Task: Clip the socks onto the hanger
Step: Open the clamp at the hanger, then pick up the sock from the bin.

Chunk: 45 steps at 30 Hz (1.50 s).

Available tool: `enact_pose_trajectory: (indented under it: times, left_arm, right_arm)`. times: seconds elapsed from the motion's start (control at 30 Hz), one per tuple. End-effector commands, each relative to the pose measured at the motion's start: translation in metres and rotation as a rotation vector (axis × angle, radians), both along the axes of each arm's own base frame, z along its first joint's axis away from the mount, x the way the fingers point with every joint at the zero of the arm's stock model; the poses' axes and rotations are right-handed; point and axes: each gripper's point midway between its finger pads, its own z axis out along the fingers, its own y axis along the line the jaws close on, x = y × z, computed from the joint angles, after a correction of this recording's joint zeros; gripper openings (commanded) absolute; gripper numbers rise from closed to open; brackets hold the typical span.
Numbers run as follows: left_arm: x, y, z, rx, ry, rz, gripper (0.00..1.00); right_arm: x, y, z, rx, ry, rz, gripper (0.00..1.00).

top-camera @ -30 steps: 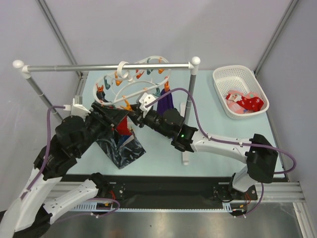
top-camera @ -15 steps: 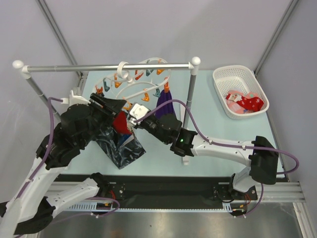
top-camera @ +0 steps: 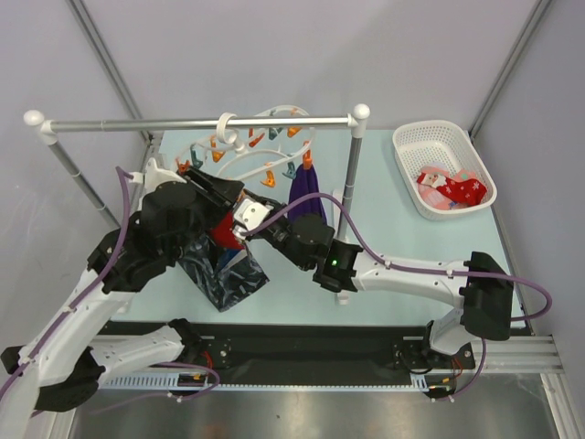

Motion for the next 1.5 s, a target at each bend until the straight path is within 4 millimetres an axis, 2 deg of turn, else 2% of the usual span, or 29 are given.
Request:
enact_pose_trajectory:
  times: [0.0, 0.23, 0.6, 0.73, 0.83, 0.87, 0.93, 0.97, 1.03, 1.07, 1.17, 1.2, 1.23, 1.33, 1.43, 1.47]
  left_arm:
    - [0.004, 0.008, 0.010, 0.026, -0.032, 0.052, 0.54]
    - [0.007, 0.011, 0.008, 0.037, -0.030, 0.081, 0.53]
    - [0.010, 0.009, 0.007, 0.029, -0.047, 0.089, 0.45]
    - [0.010, 0.010, 0.012, 0.031, -0.069, 0.084, 0.29]
    - [0.009, 0.009, 0.013, 0.026, -0.084, 0.073, 0.12]
    - [0.009, 0.009, 0.011, 0.027, -0.086, 0.071, 0.00]
    - [0.008, 0.009, 0.013, 0.020, -0.096, 0.067, 0.00]
    - [0.009, 0.008, 0.008, 0.025, -0.090, 0.061, 0.00]
    - [0.009, 0.007, 0.006, 0.028, -0.087, 0.057, 0.00]
    - [0.009, 0.006, 0.004, 0.032, -0.084, 0.054, 0.00]
    - [0.009, 0.005, 0.004, 0.043, -0.088, 0.045, 0.00]
    - [0.009, 0.004, 0.004, 0.046, -0.091, 0.040, 0.00]
    - [0.009, 0.005, 0.004, 0.048, -0.092, 0.041, 0.00]
    - [0.009, 0.003, 0.004, 0.053, -0.095, 0.030, 0.00]
    - [0.008, 0.000, 0.002, 0.052, -0.093, 0.016, 0.00]
    - [0.008, 0.000, 0.000, 0.052, -0.092, 0.013, 0.00]
  right_arm:
    - [-0.001, -0.006, 0.042, 0.085, -0.075, -0.040, 0.00]
    - [-0.005, -0.006, 0.044, 0.093, -0.089, -0.050, 0.00]
    - [-0.009, -0.002, 0.042, 0.083, -0.114, -0.072, 0.00]
    - [-0.008, -0.004, 0.042, 0.090, -0.108, -0.081, 0.00]
    - [-0.008, -0.006, 0.041, 0.096, -0.096, -0.089, 0.10]
    - [-0.007, -0.007, 0.041, 0.101, -0.091, -0.093, 0.19]
    - [-0.006, -0.010, 0.038, 0.109, -0.078, -0.105, 0.32]
    - [-0.006, -0.012, 0.039, 0.115, -0.073, -0.111, 0.45]
    - [-0.005, -0.018, 0.039, 0.127, -0.056, -0.125, 0.56]
    - [-0.006, -0.021, 0.041, 0.134, -0.048, -0.130, 0.66]
    - [-0.006, -0.034, 0.040, 0.151, -0.001, -0.154, 0.82]
    - [-0.005, -0.041, 0.037, 0.152, 0.018, -0.173, 0.84]
    - [-0.007, -0.050, 0.045, 0.175, 0.028, -0.177, 0.87]
    - [-0.013, -0.064, 0.031, 0.169, 0.118, -0.173, 0.87]
    - [-0.021, -0.090, 0.024, 0.201, 0.221, -0.180, 0.88]
    - [-0.025, -0.104, 0.016, 0.181, 0.252, -0.190, 0.88]
